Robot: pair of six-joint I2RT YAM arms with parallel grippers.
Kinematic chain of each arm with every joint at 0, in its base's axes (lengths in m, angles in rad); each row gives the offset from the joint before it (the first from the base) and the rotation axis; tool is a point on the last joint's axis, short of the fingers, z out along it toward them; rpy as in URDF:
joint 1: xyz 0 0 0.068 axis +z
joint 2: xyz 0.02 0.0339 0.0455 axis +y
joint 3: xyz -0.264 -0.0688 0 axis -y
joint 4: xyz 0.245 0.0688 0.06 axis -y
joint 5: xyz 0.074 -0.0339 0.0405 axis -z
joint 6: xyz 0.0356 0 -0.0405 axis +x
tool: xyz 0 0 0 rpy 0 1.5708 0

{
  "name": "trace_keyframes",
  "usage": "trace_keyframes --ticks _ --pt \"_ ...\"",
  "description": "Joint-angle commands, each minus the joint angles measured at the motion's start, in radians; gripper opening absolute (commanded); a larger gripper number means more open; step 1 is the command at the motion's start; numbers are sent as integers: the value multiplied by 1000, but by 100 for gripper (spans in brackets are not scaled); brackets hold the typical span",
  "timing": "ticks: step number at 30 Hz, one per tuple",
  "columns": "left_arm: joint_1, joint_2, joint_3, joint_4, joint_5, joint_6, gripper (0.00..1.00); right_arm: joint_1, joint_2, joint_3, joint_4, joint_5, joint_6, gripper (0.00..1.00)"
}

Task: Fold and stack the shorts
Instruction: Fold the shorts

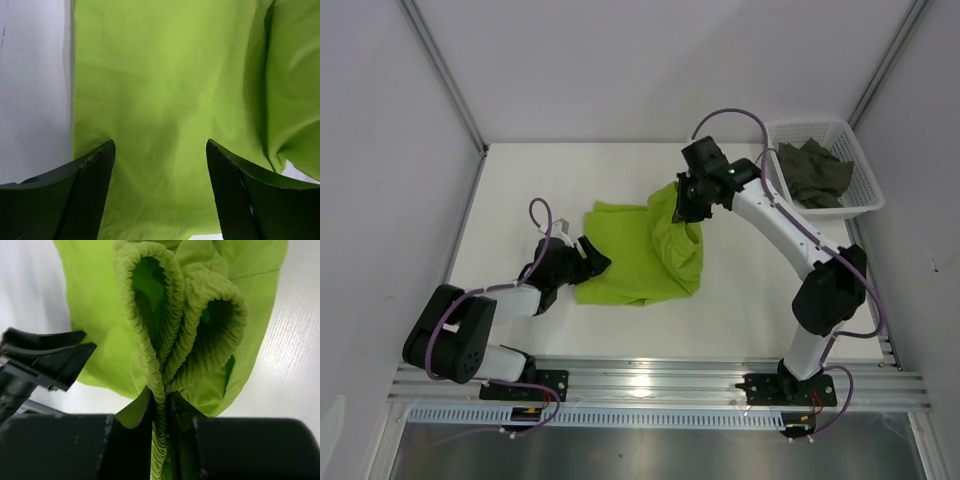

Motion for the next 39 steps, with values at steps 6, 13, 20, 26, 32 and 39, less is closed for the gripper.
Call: trace_keyframes --ticks 6,13,20,26,32,39 --pt "-32 -37 -66 9 -23 -32 76 104 192 164 -99 192 71 0" --pt "-95 -43 -77 22 -66 -55 76 150 293 225 -89 198 120 0" --pt "-117 -25 -73 24 -89 -56 76 220 332 332 -133 201 139 3" --pt "-123 -4 -70 42 -83 -66 75 242 376 359 -109 209 186 9" --pt "-129 1 -73 44 -89 -67 75 266 373 285 16 154 211 49" --pt "-129 -71 -94 29 -89 -93 75 220 70 -96 468 -47 281 64"
